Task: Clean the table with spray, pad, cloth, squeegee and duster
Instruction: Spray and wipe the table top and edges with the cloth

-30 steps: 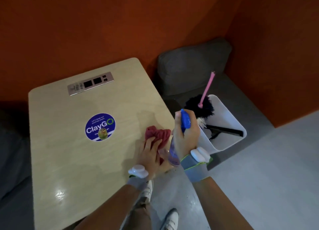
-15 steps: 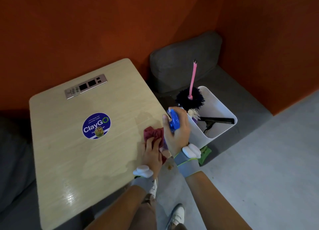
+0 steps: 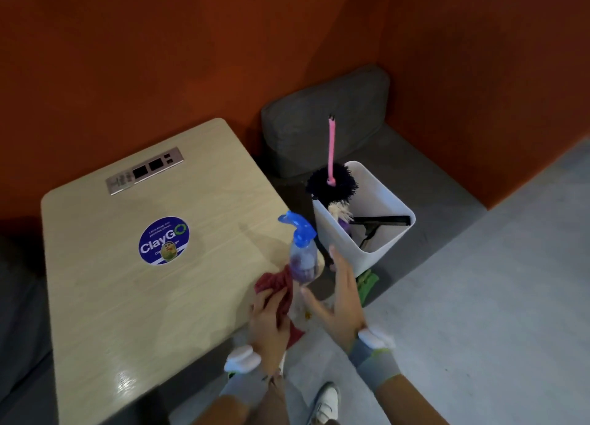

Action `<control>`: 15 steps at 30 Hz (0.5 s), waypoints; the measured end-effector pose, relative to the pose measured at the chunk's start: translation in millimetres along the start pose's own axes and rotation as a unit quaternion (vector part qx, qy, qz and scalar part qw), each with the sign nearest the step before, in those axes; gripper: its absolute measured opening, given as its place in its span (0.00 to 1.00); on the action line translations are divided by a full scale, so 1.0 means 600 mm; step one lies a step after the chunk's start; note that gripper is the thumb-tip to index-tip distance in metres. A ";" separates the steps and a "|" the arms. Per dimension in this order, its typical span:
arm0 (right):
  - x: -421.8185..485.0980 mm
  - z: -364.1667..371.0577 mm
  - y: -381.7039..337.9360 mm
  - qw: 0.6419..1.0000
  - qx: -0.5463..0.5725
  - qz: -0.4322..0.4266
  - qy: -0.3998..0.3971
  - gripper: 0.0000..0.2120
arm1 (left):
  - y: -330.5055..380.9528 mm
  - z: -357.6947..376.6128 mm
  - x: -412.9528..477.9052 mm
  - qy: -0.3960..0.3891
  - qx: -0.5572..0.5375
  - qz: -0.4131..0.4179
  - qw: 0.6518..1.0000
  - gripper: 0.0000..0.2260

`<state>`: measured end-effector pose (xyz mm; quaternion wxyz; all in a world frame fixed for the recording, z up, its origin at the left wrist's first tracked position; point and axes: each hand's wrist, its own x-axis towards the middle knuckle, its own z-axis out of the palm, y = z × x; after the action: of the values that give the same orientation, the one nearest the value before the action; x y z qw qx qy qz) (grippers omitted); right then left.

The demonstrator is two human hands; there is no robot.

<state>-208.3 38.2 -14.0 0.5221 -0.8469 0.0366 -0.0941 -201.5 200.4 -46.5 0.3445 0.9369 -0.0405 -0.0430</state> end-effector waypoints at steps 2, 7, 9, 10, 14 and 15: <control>-0.049 -0.015 0.037 0.999 -0.019 0.034 0.002 0.34 | 0.017 0.021 -0.038 -0.020 -0.039 0.000 0.999 0.23; -0.095 -0.025 0.113 0.987 0.000 0.162 0.015 0.28 | 0.081 0.110 -0.048 -0.151 -0.054 0.019 0.987 0.24; -0.090 -0.024 0.132 0.978 0.011 0.202 0.048 0.24 | 0.095 0.148 -0.034 -0.168 -0.040 0.033 0.984 0.20; -0.085 -0.030 0.152 0.971 0.017 0.226 0.074 0.19 | 0.103 0.175 -0.022 -0.181 -0.039 0.048 0.982 0.19; -0.049 -0.058 0.244 0.954 0.026 0.269 0.132 0.10 | 0.114 0.272 0.044 -0.228 -0.010 0.126 0.965 0.18; -0.039 -0.063 0.270 0.956 0.029 0.257 0.138 0.11 | 0.110 0.302 0.063 -0.233 -0.003 0.149 0.961 0.19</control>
<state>-233.0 -64.4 -145.1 0.5428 -0.7721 0.3221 -0.0739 -186.6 29.8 -142.9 0.3306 0.8833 -0.2588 -0.2086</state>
